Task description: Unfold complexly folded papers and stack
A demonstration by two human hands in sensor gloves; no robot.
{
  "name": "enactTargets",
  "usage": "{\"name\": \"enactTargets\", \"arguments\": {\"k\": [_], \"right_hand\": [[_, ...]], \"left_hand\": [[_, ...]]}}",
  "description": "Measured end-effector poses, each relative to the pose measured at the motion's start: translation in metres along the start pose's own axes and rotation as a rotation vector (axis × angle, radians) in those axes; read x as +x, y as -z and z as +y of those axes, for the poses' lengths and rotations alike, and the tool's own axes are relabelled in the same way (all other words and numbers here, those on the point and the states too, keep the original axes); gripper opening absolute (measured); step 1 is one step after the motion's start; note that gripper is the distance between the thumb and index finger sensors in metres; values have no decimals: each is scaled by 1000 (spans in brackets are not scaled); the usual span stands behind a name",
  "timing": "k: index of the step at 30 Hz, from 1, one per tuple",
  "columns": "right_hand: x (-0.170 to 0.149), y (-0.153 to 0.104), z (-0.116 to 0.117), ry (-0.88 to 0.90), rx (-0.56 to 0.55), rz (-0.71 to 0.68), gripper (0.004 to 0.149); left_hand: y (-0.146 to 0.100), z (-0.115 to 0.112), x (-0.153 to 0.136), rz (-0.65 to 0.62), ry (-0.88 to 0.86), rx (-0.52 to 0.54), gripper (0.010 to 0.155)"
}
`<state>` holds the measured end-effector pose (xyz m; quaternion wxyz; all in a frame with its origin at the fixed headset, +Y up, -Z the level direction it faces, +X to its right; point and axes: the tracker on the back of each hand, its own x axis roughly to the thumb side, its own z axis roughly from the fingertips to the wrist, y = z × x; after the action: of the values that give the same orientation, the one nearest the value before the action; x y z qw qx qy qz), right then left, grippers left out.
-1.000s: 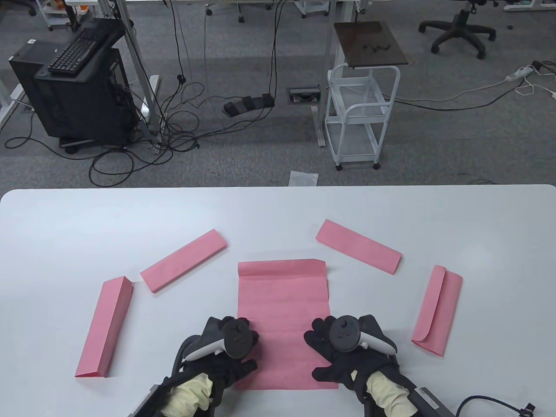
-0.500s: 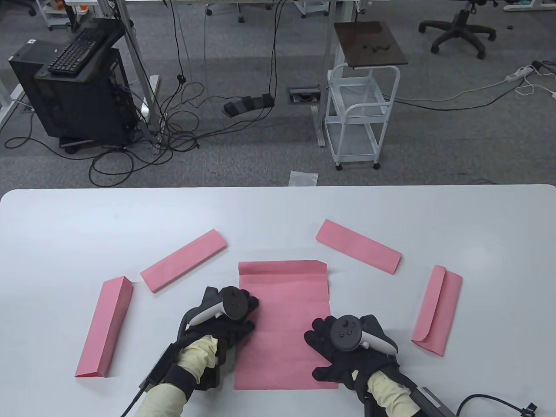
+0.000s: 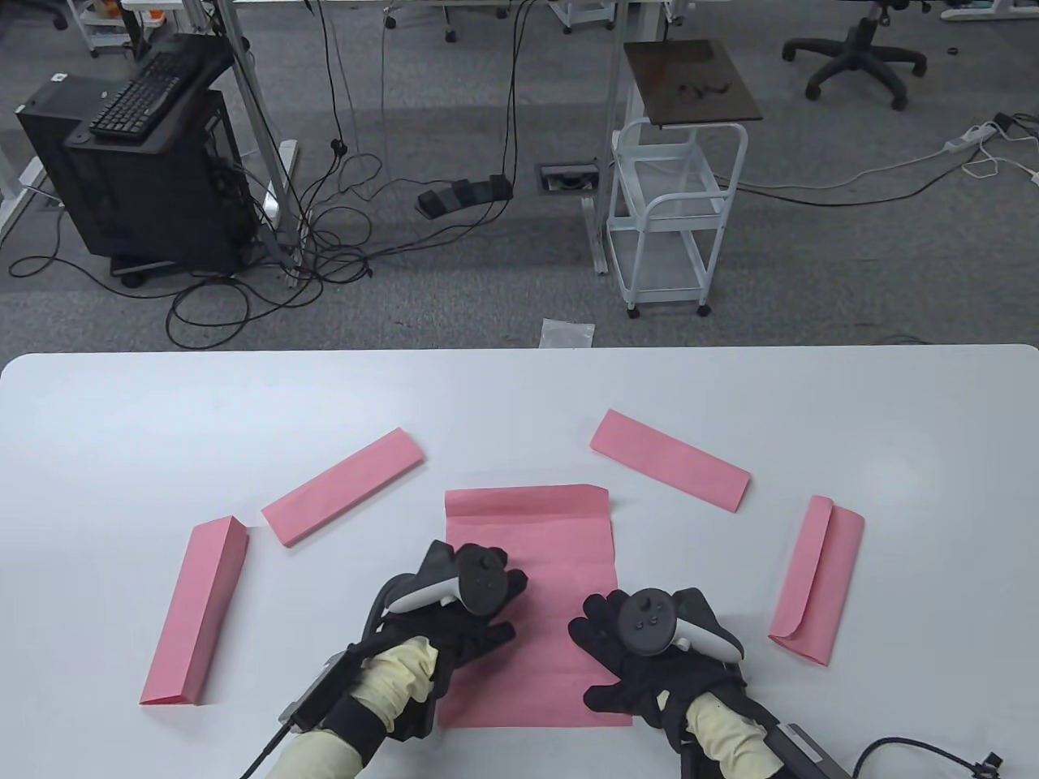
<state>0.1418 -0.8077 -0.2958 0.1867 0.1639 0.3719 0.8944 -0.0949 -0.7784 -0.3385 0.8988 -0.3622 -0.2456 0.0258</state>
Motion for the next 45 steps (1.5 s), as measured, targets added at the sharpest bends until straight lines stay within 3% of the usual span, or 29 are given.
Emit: {"name": "enactTargets", "arguments": {"k": [5, 7, 17, 26, 29, 33, 38, 41, 45], "right_hand": [[0, 0, 0, 0, 1, 0, 76], [0, 0, 0, 1, 2, 0, 76], [0, 0, 0, 1, 2, 0, 75], [1, 0, 0, 0, -10, -7, 75], [2, -2, -3, 18, -41, -22, 72], [2, -5, -11, 116, -86, -68, 70], [-4, -27, -38, 177, -260, -82, 68], [-18, -48, -63, 236, -404, -9, 68], [-54, -79, -100, 339, -561, 220, 71]], "left_hand": [[31, 2, 3, 26, 20, 13, 66], [40, 11, -6, 67, -47, 65, 66], [66, 54, -72, 321, -277, 109, 65], [64, 60, -75, 255, -376, 136, 65], [56, 65, -71, 206, -413, 156, 65], [36, 74, -61, 167, -328, 231, 66], [2, 73, -47, 71, -302, 309, 66], [-21, 63, -38, 12, -312, 380, 67], [-51, 41, -25, -27, -277, 409, 67]]}}
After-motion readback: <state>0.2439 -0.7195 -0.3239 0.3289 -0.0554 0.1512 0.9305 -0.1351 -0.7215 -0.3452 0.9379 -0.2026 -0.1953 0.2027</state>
